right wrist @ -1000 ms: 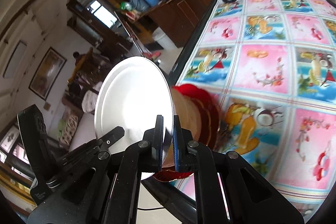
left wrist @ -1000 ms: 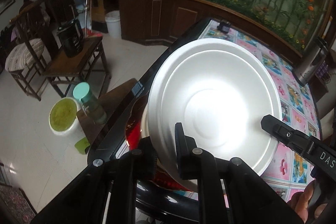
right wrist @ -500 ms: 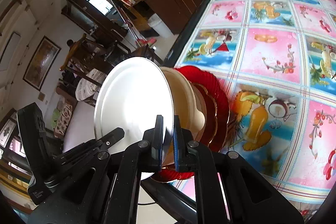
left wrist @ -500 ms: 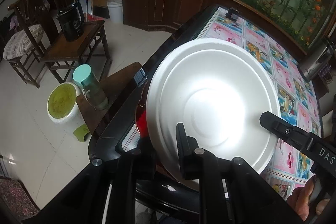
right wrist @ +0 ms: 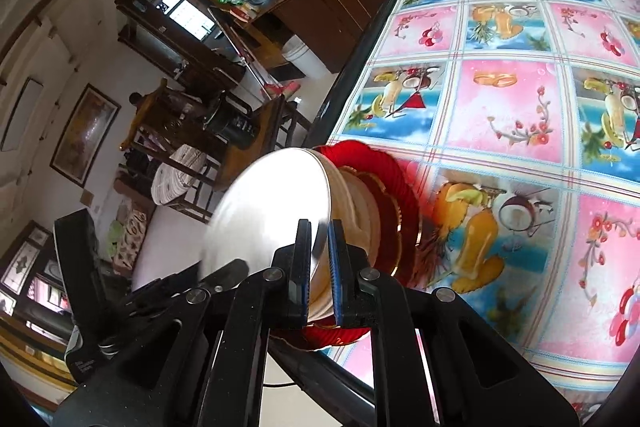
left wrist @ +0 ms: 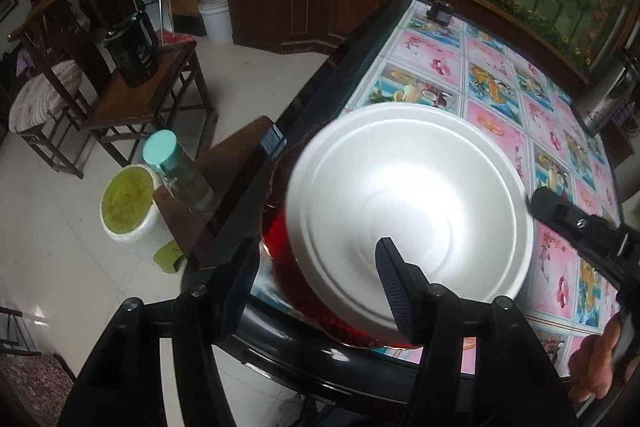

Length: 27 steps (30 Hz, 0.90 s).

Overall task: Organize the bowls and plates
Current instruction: 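Lift the white bowl with both tools and carry it to the red plate stack, then lower the white bowl onto the stack and open both tools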

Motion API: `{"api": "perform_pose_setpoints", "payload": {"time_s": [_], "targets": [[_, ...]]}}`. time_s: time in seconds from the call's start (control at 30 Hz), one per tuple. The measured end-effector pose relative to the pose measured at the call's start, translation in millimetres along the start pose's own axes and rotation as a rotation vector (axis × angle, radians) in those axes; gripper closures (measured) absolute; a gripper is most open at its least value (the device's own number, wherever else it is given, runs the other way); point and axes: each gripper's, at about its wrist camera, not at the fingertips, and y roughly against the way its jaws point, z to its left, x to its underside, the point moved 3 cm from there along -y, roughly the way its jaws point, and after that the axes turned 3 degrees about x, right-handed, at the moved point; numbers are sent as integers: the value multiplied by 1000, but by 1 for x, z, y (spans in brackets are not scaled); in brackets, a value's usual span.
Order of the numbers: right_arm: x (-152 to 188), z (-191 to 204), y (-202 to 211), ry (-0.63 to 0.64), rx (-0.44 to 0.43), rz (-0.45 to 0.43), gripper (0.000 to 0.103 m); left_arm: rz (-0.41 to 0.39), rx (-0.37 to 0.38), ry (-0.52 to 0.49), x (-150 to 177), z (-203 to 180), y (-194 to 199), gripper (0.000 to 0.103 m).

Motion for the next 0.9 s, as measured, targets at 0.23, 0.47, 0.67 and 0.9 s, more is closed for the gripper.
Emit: {"api": "perform_pose_setpoints", "payload": {"time_s": [0.23,0.47,0.67,0.9], "targets": [[-16,-29,35,-41,-26,-90,94,-34,-28,22,-1,7,16,42],[-23,-111,72,-150,75,-172,94,-95,157,-70,1,-49,48,34],[-12,-170,104,-244,110,-203,95,-120,204,-213,10,-119,49,28],[7,-205,139,-258,156,-283,74,-187,228,-329,26,-190,35,24]]}}
